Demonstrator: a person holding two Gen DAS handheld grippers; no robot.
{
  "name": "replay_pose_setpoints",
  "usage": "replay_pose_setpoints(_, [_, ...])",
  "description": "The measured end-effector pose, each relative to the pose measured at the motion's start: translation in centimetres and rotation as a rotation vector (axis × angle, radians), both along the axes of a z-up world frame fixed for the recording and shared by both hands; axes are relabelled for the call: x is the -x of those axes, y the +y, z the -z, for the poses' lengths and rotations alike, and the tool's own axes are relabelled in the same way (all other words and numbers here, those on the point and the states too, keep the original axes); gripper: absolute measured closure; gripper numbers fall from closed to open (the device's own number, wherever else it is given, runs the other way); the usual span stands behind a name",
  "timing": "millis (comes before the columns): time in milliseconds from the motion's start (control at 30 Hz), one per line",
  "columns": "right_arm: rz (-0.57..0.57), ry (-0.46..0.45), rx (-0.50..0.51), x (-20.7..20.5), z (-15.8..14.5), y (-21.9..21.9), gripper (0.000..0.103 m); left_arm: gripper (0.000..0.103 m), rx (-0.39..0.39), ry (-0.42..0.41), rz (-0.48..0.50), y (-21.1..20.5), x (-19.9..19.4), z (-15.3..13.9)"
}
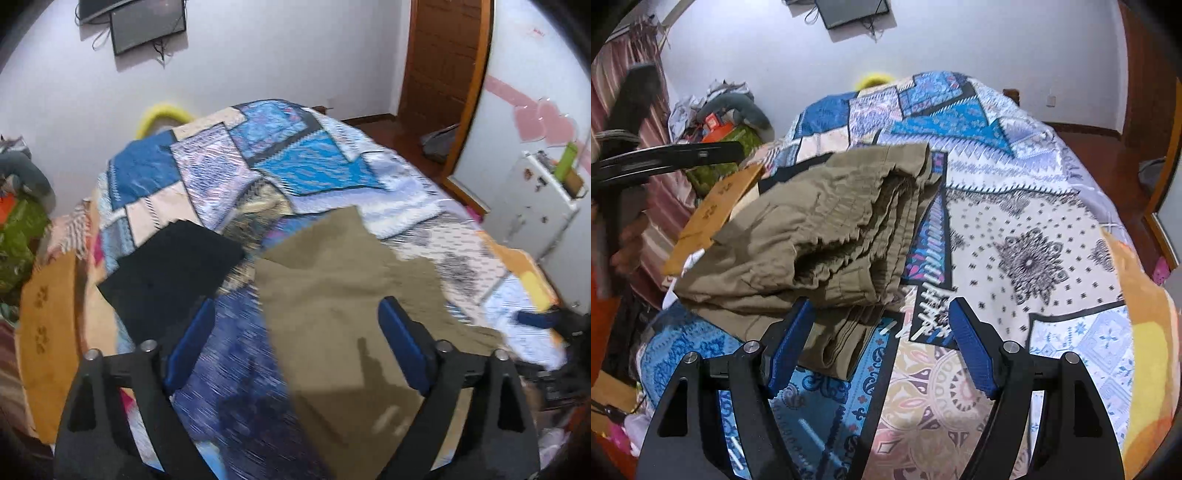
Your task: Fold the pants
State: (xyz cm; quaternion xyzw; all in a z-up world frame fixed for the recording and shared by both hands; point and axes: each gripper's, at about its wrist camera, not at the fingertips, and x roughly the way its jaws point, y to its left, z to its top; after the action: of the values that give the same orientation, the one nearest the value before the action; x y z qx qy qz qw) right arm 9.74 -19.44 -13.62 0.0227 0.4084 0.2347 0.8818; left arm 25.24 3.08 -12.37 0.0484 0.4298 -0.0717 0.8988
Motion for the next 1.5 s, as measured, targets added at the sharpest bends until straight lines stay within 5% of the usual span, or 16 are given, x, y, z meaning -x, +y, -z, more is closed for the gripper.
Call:
replay_pose_setpoints(367, [0.018, -0.044, -0.032, -1.3, -1.8, 0.6, 0.031, 0.01, -0.042, 0.165, -0.076, 3.0, -10.2, 7.9])
replay_pose_setpoints(600, [-0.009, -0.022, -0.028, -1.5, -1.6, 1.8, 0.031, 0.005, -0.097, 0.276, -0.066, 2.9, -11.8, 13.7])
replay_pose_setpoints(1167, [0.001, -0.016, -0.004, 0.7, -1.6, 1.4, 0.031, 0.005, -0.234, 0.262, -0.156, 5.5, 0.2, 11.2])
replay_pose_setpoints(1333, [-0.004, -0.009, -0.009, 1.5, -1.5, 1.5, 0.031, 0.006, -0.198, 0.289, -0.122, 5.5, 5.0, 10.2])
replay_pose_setpoints(1500, [-0.032, 0.014, -0.014, 2.1, -0.9, 2.0, 0.03, 0.006, -0.054, 0.284, -0.056, 4.5, 8.6, 8.8])
